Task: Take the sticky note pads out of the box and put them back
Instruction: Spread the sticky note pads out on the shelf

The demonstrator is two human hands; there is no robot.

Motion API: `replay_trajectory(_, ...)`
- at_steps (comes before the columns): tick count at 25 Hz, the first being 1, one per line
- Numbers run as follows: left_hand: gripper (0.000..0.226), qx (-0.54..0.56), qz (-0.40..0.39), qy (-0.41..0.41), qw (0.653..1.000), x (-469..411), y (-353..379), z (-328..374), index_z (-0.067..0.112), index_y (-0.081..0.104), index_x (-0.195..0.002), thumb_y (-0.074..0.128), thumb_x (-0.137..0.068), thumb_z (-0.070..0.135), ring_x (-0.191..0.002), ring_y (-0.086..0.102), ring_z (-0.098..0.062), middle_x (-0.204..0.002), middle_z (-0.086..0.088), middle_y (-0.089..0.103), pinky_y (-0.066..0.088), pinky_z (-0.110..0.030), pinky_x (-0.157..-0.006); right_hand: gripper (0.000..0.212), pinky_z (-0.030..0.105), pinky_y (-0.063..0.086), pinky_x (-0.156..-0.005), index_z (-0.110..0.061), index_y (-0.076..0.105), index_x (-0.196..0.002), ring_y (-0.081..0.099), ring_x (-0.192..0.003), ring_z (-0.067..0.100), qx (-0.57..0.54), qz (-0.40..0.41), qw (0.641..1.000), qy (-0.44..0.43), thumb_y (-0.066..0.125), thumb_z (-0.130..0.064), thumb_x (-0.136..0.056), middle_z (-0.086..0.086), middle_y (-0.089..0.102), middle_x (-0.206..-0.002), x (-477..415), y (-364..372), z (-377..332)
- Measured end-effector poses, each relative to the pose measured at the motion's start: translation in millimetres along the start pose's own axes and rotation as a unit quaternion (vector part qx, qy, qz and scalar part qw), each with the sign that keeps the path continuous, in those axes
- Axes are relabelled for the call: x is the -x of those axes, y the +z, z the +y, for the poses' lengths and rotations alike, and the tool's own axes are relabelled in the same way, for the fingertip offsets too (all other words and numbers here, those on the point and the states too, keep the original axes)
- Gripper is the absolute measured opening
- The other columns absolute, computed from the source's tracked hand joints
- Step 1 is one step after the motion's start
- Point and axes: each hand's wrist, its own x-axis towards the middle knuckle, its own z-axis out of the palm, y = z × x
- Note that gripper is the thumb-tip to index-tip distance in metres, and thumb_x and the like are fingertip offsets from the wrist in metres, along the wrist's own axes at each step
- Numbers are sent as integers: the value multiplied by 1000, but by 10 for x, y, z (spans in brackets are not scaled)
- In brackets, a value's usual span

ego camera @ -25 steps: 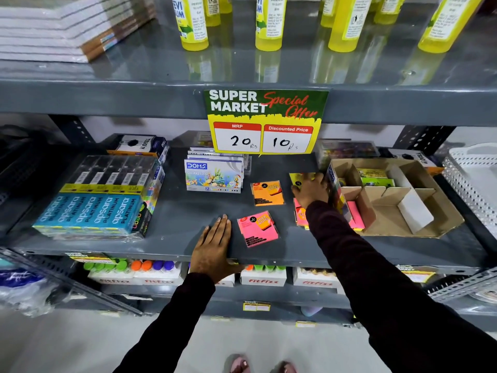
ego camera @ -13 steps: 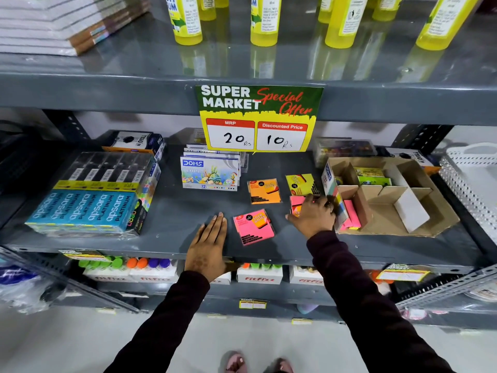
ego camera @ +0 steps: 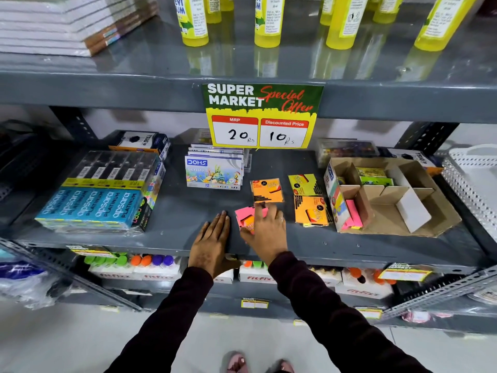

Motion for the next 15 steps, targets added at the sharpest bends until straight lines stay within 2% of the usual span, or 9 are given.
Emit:
replay_trajectory(3,121,-13,-12,-8,1000,-5,1,-1,-2,28,-138,66,-52,76,-131,37,-30,-145,-19,34,22,-47,-105,69,50,34,-109,-7,36,-136,40,-127,43,23,-29,999,-1,55,-51,-86,23,42,-137,9,80,8)
replay_trajectory(6,116,-15,-13,-7,1000,1,-12,1,-2,31,-137,46,-58,81,-130,38,-31,-144,-20,36,23,-48,-105,71,50,37,-106,-6,39,-135,42,-125,43,9,13,1000,16,49,-58,-86,22,42,-139,-2,0,184)
replay_trajectory(9,107,-13,2,-7,1000,15,-43,31,-4,36,-134,29,-63,75,-128,40,-32,-143,-20,37,27,-51,-102,73,50,36,-106,-1,33,-137,39,-128,45,28,36,991,122,48,-54,-89,29,36,-143,-106,-182,553)
replay_trajectory(11,106,-25,-2,-9,1000,14,-37,29,-3,36,-135,28,-63,75,-128,40,-31,-143,-19,37,27,-51,-102,79,52,37,-105,1,29,-138,40,-126,47,51,37,982,180,53,-53,-86,32,35,-142,-166,-249,756)
replay_trajectory(15,113,-34,-24,-1,999,-8,30,-18,-2,30,-138,45,-62,80,-132,35,-31,-146,-18,33,20,-49,-105,80,51,39,-102,2,28,-139,43,-123,47,72,32,980,181,59,-47,-84,33,40,-138,-210,-220,829)
